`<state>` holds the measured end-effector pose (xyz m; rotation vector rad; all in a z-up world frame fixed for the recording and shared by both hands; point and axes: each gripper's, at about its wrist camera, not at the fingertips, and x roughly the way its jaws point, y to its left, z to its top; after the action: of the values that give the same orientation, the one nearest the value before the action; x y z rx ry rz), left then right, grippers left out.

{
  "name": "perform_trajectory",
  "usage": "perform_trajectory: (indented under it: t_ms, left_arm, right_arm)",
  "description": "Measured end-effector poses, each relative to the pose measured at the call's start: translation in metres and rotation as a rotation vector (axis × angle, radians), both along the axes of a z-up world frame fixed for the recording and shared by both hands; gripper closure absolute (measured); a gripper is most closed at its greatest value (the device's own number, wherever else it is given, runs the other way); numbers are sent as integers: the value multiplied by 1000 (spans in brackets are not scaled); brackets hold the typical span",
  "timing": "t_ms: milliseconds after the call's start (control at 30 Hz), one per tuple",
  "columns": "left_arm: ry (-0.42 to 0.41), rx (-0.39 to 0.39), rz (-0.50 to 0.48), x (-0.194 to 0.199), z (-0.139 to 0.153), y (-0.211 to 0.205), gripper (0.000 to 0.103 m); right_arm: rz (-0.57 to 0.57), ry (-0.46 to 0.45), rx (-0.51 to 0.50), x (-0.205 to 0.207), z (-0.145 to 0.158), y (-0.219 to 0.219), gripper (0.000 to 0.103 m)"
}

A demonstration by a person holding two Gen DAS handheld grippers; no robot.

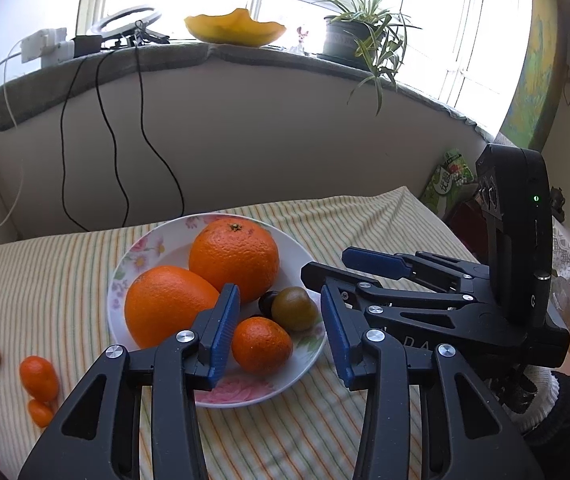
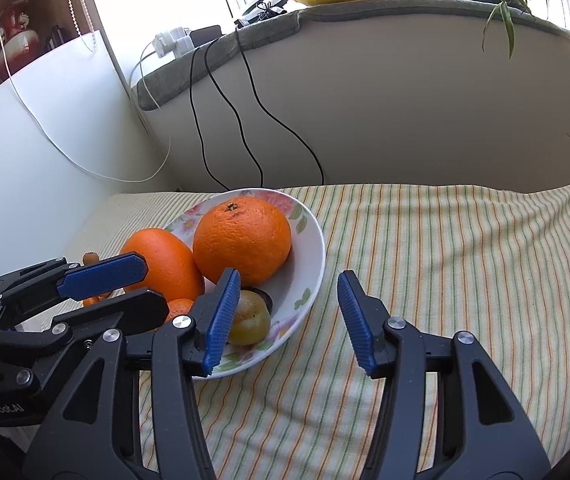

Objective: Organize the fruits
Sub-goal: 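Open the left tool over the plate while the right tool releases the plum, then move both tools back toward the brown kiwis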

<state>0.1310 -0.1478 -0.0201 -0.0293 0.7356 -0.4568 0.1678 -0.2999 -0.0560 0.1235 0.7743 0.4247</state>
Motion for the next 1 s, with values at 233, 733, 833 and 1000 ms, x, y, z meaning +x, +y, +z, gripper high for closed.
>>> perform_trajectory:
  t_ms: [233,733,833,1000]
  left_arm:
    - [-13,4,10,-6,4,4,55]
    - [-19,-4,52,-17,12,29,32]
    - [-19,-9,64,-20,12,37,32]
    - [-21,-9,86,-25,14,51,32]
  right_arm:
    - [-20,-10,-15,-6,5,-3,33]
    - [-68,-32,-68,-24,16,0,6]
    - [-71,-31,-73,-29,18,2,6]
    - [-64,-38,-73,-36,22,7,6]
